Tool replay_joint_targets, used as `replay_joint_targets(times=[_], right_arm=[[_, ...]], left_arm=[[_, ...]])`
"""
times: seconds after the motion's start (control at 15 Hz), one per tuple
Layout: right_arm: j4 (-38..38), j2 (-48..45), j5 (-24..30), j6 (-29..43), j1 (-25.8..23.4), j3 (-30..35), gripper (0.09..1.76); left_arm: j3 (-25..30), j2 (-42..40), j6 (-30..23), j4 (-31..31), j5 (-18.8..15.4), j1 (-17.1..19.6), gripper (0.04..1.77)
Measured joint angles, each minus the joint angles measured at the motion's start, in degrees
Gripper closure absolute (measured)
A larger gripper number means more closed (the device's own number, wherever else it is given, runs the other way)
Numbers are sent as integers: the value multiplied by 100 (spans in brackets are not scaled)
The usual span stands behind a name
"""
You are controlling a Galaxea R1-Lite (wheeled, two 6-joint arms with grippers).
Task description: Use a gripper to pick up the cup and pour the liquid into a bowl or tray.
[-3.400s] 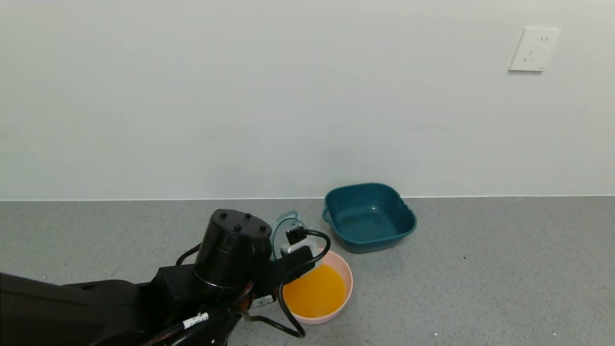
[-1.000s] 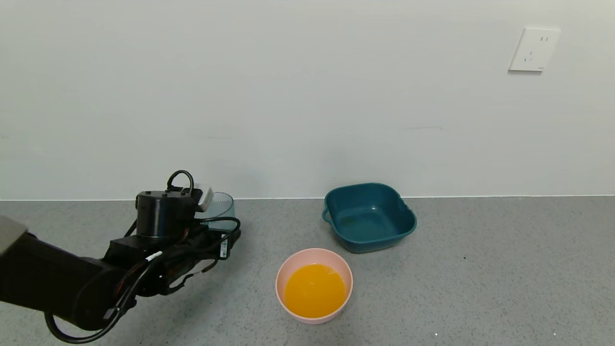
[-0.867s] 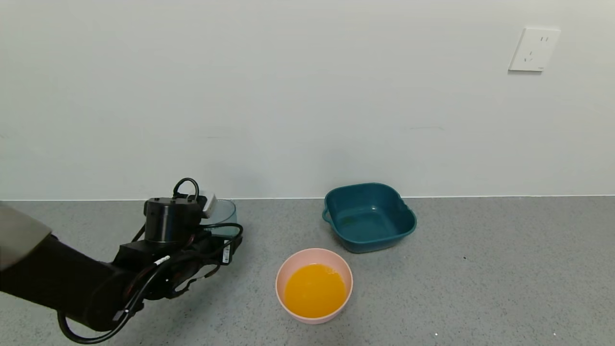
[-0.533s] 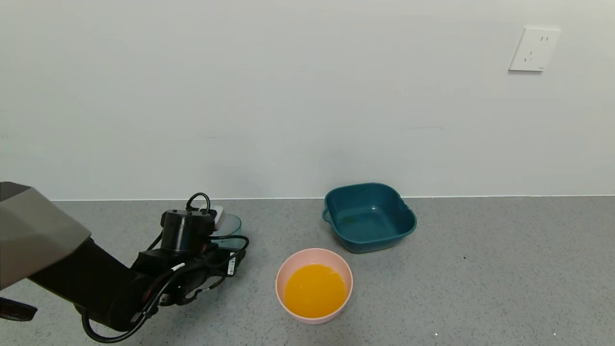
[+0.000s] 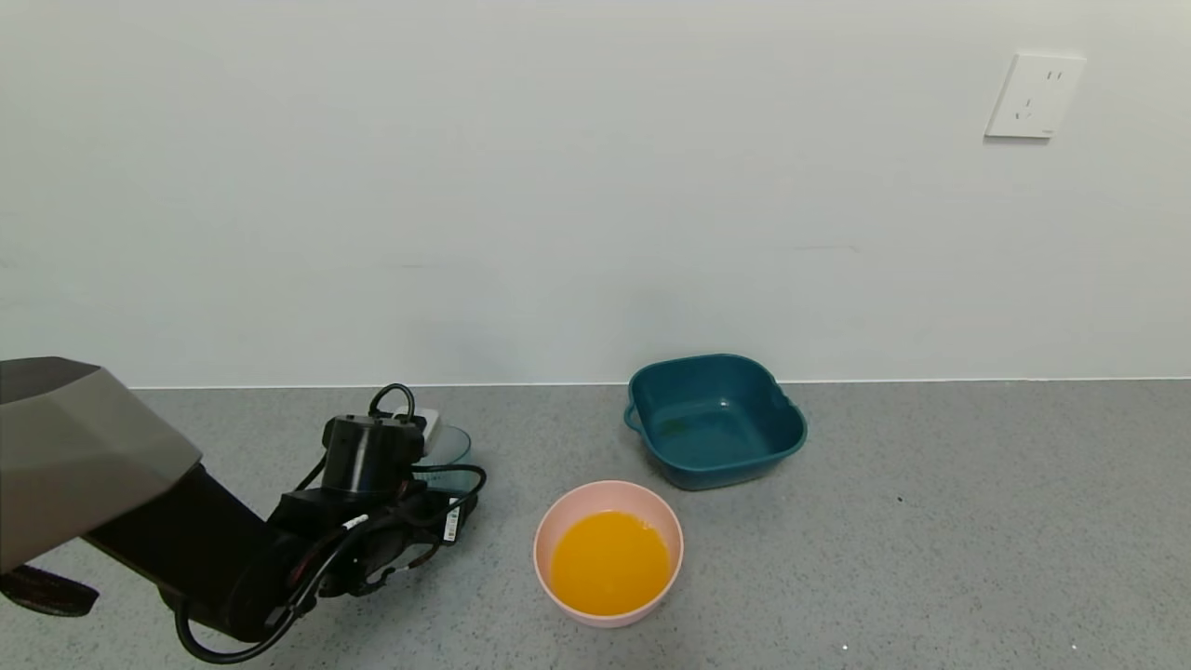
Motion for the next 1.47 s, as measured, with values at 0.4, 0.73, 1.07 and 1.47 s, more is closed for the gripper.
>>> replay_joint_targets(times=[0.4, 0.73, 1.07, 1.47], right_arm=[[0, 0, -2, -2, 0, 0, 14], [-2, 0, 0, 0, 0, 0, 14], [0, 0, -2, 0, 0, 0, 14], [-2, 0, -2, -2, 0, 0, 14]], left_arm=[[-2, 48, 0, -2, 2, 0, 54], [-2, 61, 9, -11, 33, 0, 40], [-6, 61, 9, -24, 41, 0, 26], [2, 46, 9, -24, 52, 0, 17]])
